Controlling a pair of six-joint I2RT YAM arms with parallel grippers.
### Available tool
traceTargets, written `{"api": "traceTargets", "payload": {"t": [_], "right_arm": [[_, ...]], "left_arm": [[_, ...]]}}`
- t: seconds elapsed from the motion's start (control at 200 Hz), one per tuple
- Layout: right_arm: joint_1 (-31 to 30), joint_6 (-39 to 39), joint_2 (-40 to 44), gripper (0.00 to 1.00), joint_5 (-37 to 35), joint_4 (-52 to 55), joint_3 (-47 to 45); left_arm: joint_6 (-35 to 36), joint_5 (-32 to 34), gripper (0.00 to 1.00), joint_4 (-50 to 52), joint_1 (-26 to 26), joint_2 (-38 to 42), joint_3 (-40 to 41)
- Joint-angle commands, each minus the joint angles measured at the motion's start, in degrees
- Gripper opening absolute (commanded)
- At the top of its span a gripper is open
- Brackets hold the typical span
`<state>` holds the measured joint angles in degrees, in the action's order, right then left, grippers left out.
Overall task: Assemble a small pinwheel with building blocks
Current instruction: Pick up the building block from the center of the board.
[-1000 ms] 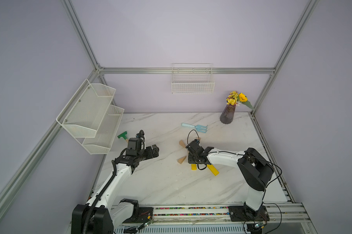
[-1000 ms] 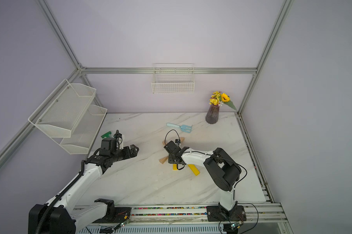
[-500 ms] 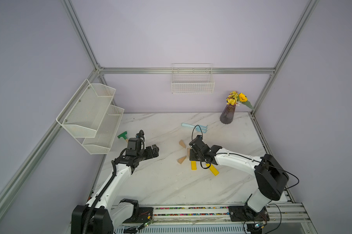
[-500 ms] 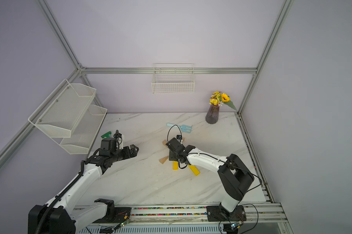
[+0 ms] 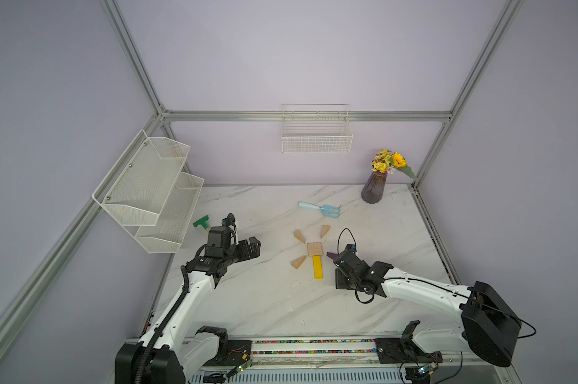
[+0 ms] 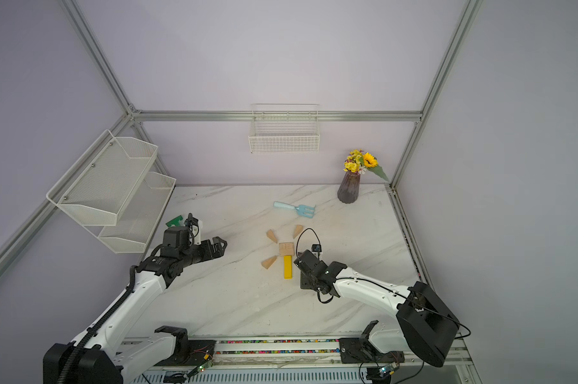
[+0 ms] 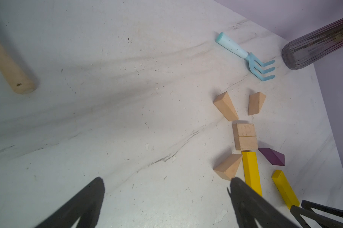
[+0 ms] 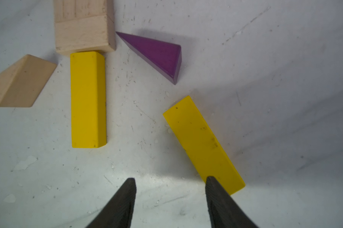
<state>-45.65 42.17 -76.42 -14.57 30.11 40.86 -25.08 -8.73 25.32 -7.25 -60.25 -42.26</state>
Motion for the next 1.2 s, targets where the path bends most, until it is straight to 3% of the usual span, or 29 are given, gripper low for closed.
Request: {"api": "traceTargets", "payload": {"t": [0.0,0.56,0.725,0.86,1.04,1.195], "right_arm": [[0.0,0.4,-1.0,0.62,-3.1,0.1,-0.2],[7.1,-8.6,-9.4,0.64,-2.8,-5.5,1.8],[7.0,-9.8,-11.0,0.49,0.5,-6.5,1.8],[2.9,-6.4,-8.0,0.36,0.9,-3.8,1.7],[-5.8,2.8,-4.5,0.29,2.1,-1.7,2.1],[-11.4,9.9,-7.4,0.28,3.4,-3.6,3.8]], "left_arm": [[-0.9,-0.1,1.00,-1.2,0.3,1.0,0.5],[-1.4,-0.4,1.00,-1.5,0.3,0.9,1.3],[-1.6,-0.6,1.00,-1.6,0.3,1.0,1.2],[-1.6,-0.3,1.00,-1.5,0.3,1.4,1.3],[-2.1,-0.8,1.00,-1.7,0.3,1.4,1.9],[-2.2,-1.0,1.00,-1.9,0.3,1.5,2.3]]}}
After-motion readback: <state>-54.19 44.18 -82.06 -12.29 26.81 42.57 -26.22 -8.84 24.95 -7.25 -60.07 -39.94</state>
